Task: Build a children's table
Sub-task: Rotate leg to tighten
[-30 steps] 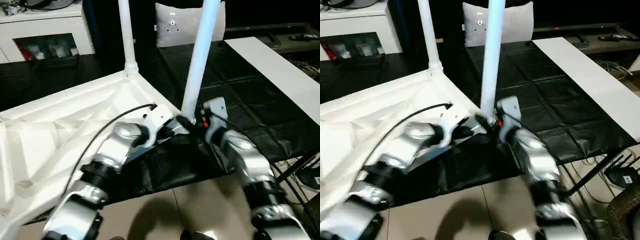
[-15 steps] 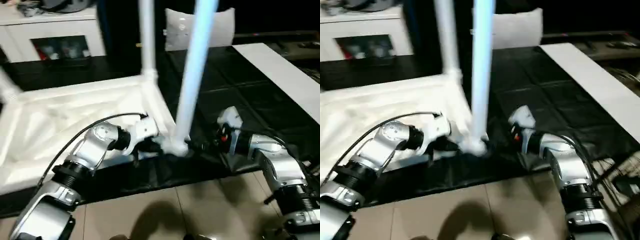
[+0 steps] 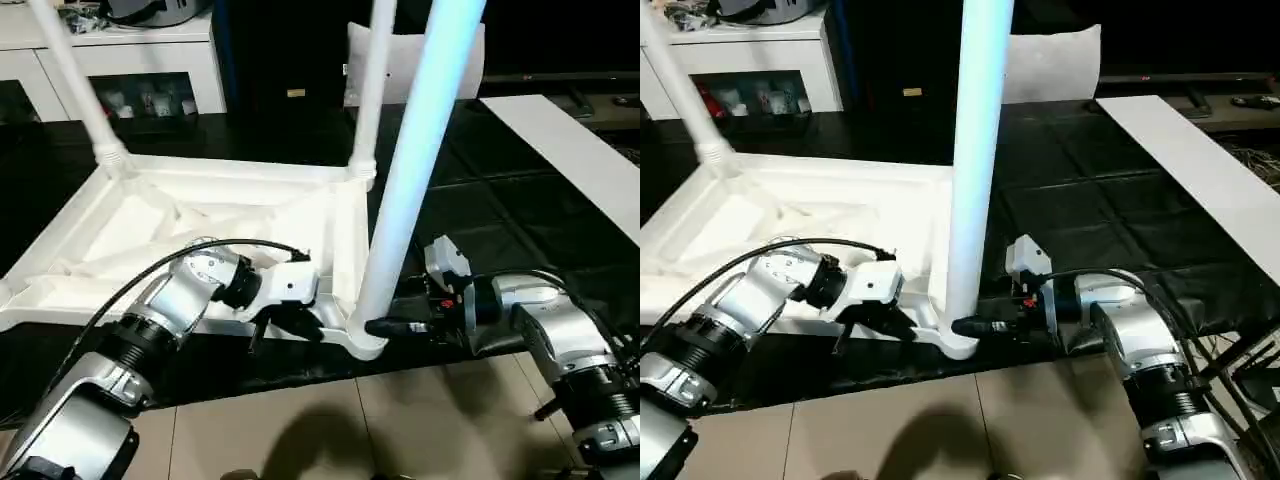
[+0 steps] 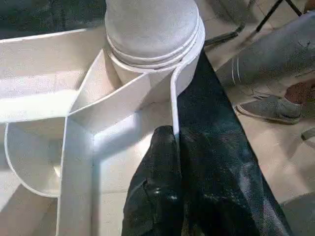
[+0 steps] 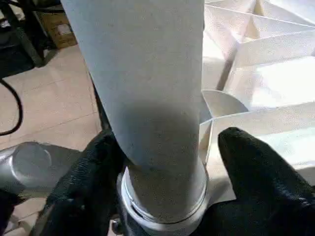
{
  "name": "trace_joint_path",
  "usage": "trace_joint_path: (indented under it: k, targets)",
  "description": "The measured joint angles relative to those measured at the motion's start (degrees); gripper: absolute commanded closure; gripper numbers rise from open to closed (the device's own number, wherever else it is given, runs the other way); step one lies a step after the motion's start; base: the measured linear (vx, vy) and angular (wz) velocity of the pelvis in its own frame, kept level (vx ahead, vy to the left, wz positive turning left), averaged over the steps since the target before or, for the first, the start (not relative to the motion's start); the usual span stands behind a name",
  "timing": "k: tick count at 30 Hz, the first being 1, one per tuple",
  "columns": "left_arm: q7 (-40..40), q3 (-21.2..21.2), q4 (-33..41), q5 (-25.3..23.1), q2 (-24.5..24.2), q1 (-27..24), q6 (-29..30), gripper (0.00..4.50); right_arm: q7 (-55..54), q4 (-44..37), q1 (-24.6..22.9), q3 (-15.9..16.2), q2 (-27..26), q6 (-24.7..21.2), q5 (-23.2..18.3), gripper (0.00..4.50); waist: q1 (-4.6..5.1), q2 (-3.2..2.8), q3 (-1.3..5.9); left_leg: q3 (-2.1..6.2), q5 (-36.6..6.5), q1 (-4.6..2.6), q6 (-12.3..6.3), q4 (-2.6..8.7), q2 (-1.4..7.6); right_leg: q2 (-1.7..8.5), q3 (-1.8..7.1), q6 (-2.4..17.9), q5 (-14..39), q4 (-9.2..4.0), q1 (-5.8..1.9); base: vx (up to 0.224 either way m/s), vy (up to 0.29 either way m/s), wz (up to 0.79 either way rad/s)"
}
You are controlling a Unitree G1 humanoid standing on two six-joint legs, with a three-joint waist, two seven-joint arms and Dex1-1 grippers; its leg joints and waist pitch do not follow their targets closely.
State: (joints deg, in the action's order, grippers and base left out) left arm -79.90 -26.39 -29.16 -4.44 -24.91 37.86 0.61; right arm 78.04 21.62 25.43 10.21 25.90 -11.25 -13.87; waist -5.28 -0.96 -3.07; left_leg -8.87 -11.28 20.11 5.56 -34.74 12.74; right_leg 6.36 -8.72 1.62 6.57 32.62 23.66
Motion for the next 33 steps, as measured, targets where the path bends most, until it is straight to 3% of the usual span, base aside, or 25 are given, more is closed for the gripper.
trace_joint_path:
  k: [12,20,25,29,31,33]
  targets:
    - [-0.78,-0.04,-0.76,0.07,-0.17,0.28,-1.09,4.5,2.15,1.08,1.07,0.88,0.01,-2.16,-0.21,2.44,0.07,0.01,0.0,0.0,0.0,0.04,0.0,0.09,0.01,-0.01,-0.03,-0.07,0.04,0.0,0.01,0.0,0.0,0.0]
    - [-1.45,0.21,-0.89,0.5,-0.2,0.3,-0.83,4.5,1.84,-0.78,0.36,0.71,0.05,-4.23,-0.47,2.59,0.02,0.01,0.0,0.0,0.0,0.03,0.0,0.12,0.01,-0.01,-0.02,-0.1,0.07,0.0,0.01,0.0,0.0,0.0]
    - [-0.5,1.56,1.5,1.7,0.0,-1.22,4.33,4.5,-2.19,-4.89,-2.71,-0.6,-1.53,-7.3,-1.82,2.59,0.13,0.0,0.0,-0.03,0.0,0.0,0.01,0.2,0.01,-0.01,0.0,-0.12,0.09,0.01,-0.01,0.0,0.0,0.0]
    - [6.96,4.46,3.29,0.64,1.08,-2.46,11.86,4.5,-12.8,-5.77,-2.77,-2.0,-5.48,-9.33,0.61,2.59,1.01,0.0,0.0,-0.03,0.21,-0.11,0.37,0.14,-0.09,-0.07,-0.12,-0.12,0.09,0.01,-0.02,0.0,0.0,0.0]
    - [10.57,5.96,4.33,0.26,2.33,-3.22,15.19,4.5,-17.88,-5.65,-2.57,-3.16,-7.64,-10.06,1.6,2.59,2.19,0.0,0.0,0.04,0.21,-0.11,0.37,0.13,-0.11,-0.07,-0.32,-0.12,0.08,-0.33,-0.11,0.0,0.0,0.0]
    - [15.77,8.03,5.6,0.0,4.77,-4.05,20.03,4.5,-25.42,-4.83,-2.03,-5.2,-11.26,-11.07,2.87,2.59,3.94,-0.06,-0.01,0.28,0.21,-0.05,0.36,0.11,0.08,-0.06,-1.1,-0.13,0.08,-1.23,-0.48,0.0,0.0,0.0]
